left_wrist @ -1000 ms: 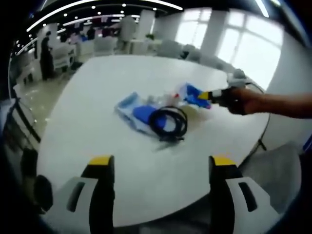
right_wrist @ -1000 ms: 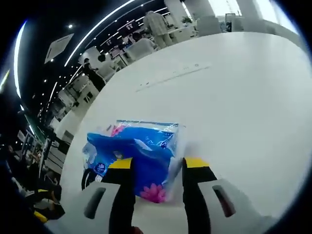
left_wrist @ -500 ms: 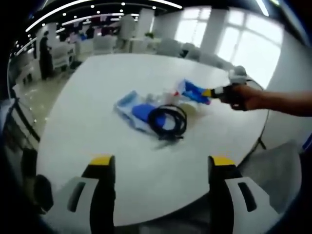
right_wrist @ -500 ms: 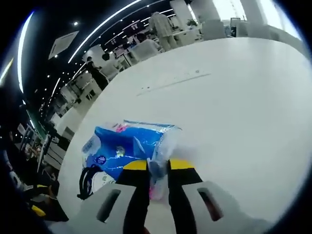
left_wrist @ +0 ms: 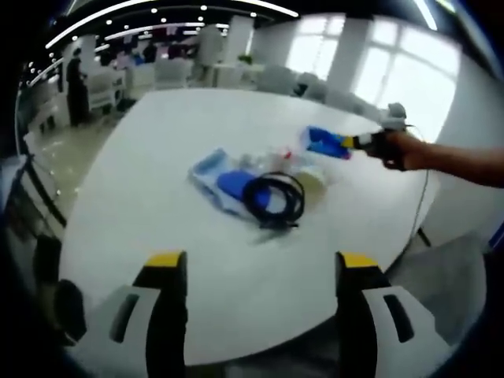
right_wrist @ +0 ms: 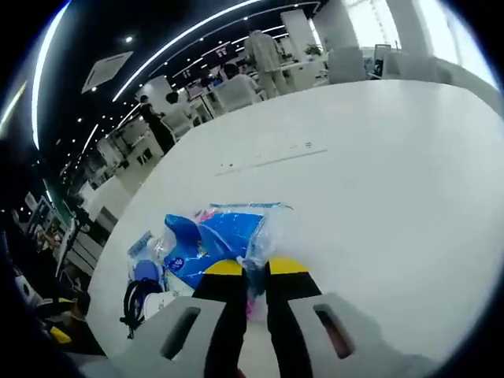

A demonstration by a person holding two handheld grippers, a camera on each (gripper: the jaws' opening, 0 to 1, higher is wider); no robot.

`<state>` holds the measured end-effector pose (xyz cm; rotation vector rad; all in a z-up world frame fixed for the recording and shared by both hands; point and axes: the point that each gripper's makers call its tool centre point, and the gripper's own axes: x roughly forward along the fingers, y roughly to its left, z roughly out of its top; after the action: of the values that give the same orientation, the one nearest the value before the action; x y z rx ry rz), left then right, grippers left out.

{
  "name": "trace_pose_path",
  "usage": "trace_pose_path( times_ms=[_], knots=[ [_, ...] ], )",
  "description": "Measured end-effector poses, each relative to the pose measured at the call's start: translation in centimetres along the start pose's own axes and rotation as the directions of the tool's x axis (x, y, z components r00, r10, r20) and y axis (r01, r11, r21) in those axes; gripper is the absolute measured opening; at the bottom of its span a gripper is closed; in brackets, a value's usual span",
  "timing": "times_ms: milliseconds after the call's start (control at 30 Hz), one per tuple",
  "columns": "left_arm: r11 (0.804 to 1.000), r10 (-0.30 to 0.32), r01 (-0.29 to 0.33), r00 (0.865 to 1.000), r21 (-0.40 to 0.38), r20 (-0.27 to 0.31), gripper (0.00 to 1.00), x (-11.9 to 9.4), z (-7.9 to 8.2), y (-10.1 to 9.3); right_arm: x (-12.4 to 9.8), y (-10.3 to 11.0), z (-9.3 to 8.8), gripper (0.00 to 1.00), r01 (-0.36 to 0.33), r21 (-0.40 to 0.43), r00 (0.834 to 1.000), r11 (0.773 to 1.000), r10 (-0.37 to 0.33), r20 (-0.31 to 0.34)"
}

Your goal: Arrange the tabletop items into an orderly group along one side of the table until the central work area is clear of visible clutter.

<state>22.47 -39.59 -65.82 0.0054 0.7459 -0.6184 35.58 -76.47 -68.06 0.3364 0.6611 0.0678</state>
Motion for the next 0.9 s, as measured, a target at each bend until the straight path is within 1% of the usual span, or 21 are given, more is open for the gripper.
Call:
trace_pose_path(
  times_ms=[67, 100, 133, 267, 400, 500, 567, 667, 733, 800, 867, 900],
  knots=[
    [1.0, 0.002, -0.002, 1.0, -0.001, 0.003, 0.74, 0.0, 0.0, 0.0, -0.2, -0.1, 0.3, 0.06, 0.004, -0.006, 1.0, 1.0, -0.004, 0.012],
    [1.0, 0.004, -0.004, 1.0, -0.001, 0.003, 0.74, 0.0, 0.0, 0.0, -1.6, 0.8, 0.1, 0.06, 0.008, -0.011, 1.0, 1.0, -0.008, 0.018],
    [1.0, 0.004, -0.004, 1.0, -0.002, 0.003, 0.74, 0.0, 0.0, 0.0, -1.8, 0.9, 0.0, 0.06, 0.009, -0.012, 1.0, 1.0, -0.008, 0.02],
    [1.0, 0.003, -0.003, 1.0, 0.0, 0.001, 0.74, 0.0, -0.1, 0.0, -1.3, -0.6, 0.6, 0.06, 0.019, -0.013, 1.0, 1.0, -0.018, 0.024],
    [1.0, 0.003, -0.003, 1.0, 0.0, 0.001, 0.74, 0.0, -0.1, 0.0, -1.7, -1.0, 1.1, 0.05, 0.025, -0.002, 0.998, 1.0, -0.025, 0.051],
    [1.0, 0.004, -0.004, 1.0, 0.001, -0.001, 0.74, 0.0, -0.1, 0.0, -1.7, -2.0, 2.1, 0.05, 0.031, -0.003, 0.997, 1.0, -0.031, 0.071],
    [1.0, 0.002, -0.002, 1.0, 0.002, -0.002, 0.74, 0.0, -0.1, -0.1, -1.7, -2.3, 2.3, 0.05, 0.034, -0.011, 0.997, 0.999, -0.033, 0.077],
    [1.0, 0.0, 0.0, 1.0, 0.005, -0.006, 0.74, 0.0, -0.2, -0.1, -1.7, -2.6, 2.4, 0.05, 0.035, -0.016, 0.996, 0.999, -0.034, 0.079],
    [1.0, -0.001, 0.001, 1.0, 0.003, -0.006, 0.74, 0.0, -0.2, -0.2, -2.0, -3.3, 2.7, 0.05, 0.036, -0.023, 0.997, 0.999, -0.034, 0.076],
    [1.0, 0.0, 0.0, 1.0, -0.001, -0.005, 0.74, 0.0, -0.2, -0.1, -1.7, -4.2, 2.6, 0.05, 0.038, -0.035, 0.997, 0.999, -0.036, 0.063],
    [1.0, 0.002, -0.002, 1.0, -0.005, -0.002, 0.74, -0.1, -0.2, 0.0, -1.1, -5.8, 2.9, 0.05, 0.044, -0.052, 0.998, 0.998, -0.041, 0.052],
    [1.0, 0.004, -0.004, 1.0, -0.006, -0.001, 0.74, -0.1, -0.2, 0.0, -1.3, -5.6, 2.6, 0.05, 0.043, -0.057, 0.998, 0.997, -0.041, 0.046]
  ],
)
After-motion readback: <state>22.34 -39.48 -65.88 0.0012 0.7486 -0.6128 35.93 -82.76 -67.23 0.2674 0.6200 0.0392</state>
